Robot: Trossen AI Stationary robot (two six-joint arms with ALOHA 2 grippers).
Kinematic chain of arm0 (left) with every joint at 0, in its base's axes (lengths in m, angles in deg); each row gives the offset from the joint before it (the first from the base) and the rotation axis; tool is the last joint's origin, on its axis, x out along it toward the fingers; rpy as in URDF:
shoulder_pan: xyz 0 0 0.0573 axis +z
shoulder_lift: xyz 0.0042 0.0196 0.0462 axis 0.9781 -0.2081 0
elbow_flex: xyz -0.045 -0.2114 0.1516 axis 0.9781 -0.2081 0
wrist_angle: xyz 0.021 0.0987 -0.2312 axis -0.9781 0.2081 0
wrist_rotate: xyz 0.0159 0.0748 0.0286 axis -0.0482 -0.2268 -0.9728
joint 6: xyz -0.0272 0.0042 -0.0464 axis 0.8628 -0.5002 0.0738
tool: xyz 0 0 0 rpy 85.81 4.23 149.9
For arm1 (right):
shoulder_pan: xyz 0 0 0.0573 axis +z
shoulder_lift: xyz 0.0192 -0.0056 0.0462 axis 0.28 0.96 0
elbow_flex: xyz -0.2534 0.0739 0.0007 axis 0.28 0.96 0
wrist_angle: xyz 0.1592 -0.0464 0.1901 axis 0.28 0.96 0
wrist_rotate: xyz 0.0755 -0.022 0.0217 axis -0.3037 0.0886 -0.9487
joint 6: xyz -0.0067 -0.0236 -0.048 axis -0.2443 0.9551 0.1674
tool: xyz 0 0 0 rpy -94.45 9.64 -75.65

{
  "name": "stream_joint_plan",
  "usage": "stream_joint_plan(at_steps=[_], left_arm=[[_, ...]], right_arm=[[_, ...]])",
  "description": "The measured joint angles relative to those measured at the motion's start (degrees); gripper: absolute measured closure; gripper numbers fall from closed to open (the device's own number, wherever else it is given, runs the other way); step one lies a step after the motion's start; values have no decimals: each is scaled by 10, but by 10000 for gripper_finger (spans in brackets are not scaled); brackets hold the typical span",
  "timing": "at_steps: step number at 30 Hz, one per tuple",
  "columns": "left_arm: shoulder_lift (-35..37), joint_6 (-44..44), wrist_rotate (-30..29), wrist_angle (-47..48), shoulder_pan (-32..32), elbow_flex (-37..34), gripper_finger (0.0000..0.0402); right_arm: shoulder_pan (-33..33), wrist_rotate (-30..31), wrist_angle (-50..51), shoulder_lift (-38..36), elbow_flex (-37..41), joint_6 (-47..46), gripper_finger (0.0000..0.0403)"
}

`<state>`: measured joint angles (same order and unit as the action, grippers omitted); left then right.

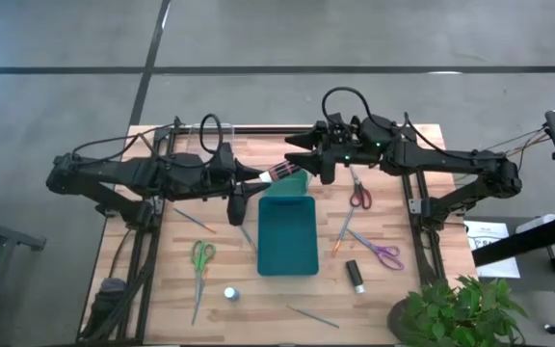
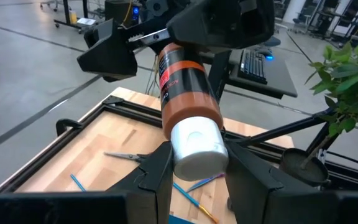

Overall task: Pick & Place Paint Supplies
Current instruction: Put the orange paint bottle into the green bin

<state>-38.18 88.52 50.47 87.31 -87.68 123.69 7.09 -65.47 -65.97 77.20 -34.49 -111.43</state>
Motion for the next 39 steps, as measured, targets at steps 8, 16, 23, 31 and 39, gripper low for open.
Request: stream_joint_plan(at_steps=[8,16,23,31,39], left_arm=[[0,0,0,-7,-1,2,283],[0,-2,-8,-13,-1,2,283],[0,-7,-23,-38,-1,2,283],[0,-11,-35,-52,-1,2,283],[0,-22,-42,-86,-1,3,283]], right_arm=[[0,0,15,0,0,0,50],[0,0,17,0,0,-1,50],[0,0,18,0,0,-1,50],[0,0,19,0,0,0,50],[0,0,19,0,0,-1,50]])
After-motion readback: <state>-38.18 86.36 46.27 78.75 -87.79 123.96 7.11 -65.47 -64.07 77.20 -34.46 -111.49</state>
